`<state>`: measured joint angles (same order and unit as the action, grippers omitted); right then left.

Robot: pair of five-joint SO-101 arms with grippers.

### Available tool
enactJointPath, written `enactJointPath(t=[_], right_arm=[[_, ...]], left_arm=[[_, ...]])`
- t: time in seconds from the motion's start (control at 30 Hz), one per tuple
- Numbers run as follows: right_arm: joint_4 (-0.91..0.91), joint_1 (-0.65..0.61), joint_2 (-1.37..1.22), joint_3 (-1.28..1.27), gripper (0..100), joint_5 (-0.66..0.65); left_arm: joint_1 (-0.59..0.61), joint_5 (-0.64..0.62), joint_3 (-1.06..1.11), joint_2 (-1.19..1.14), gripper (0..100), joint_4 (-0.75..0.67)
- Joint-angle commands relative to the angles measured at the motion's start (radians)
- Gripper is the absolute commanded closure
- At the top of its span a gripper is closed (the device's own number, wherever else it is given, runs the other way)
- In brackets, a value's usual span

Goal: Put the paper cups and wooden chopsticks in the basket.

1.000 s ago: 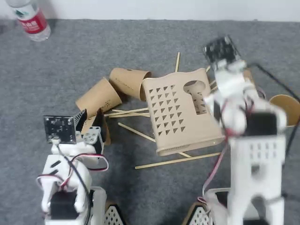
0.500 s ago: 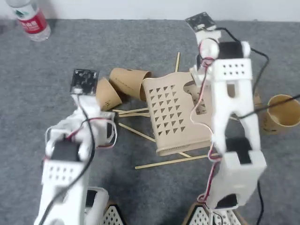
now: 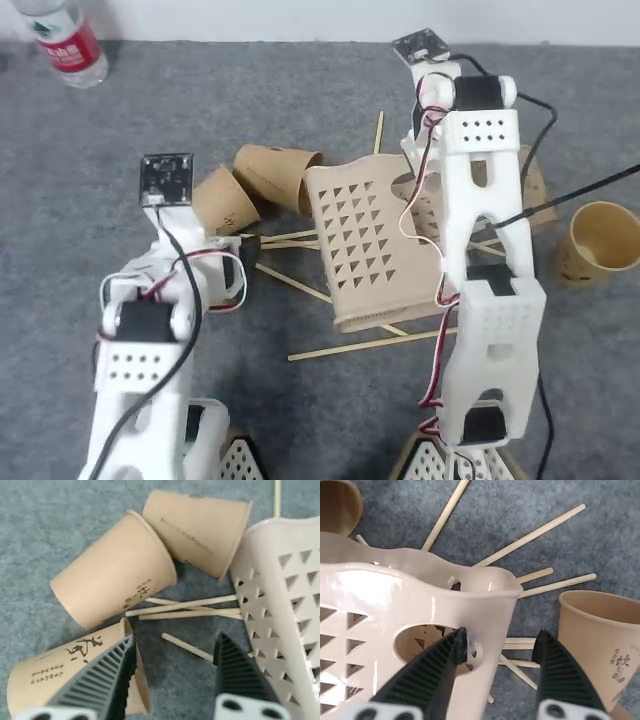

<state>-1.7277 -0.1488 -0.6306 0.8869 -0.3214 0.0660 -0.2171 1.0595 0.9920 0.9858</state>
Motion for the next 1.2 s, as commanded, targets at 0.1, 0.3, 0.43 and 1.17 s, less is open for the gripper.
enactJointPath(t=[0.1,0.3,0.43,1.17], right_arm=[[-0.012,0.012,-0.027,0.043,78.2,0.003],[-0.012,0.013,-0.058,0.044,78.2,0.003],[-0.065,0.013,0.002,0.074,78.2,0.003],[0.039,0.016,0.074,-0.138,78.3,-0.089]], left_arm=[[0.008,-0.014,0.044,0.143,76,-0.025],[0.005,-0.014,0.045,0.144,76,-0.023],[0.005,-0.014,0.062,0.144,76,-0.031],[0.005,-0.011,0.079,0.144,76,-0.044]])
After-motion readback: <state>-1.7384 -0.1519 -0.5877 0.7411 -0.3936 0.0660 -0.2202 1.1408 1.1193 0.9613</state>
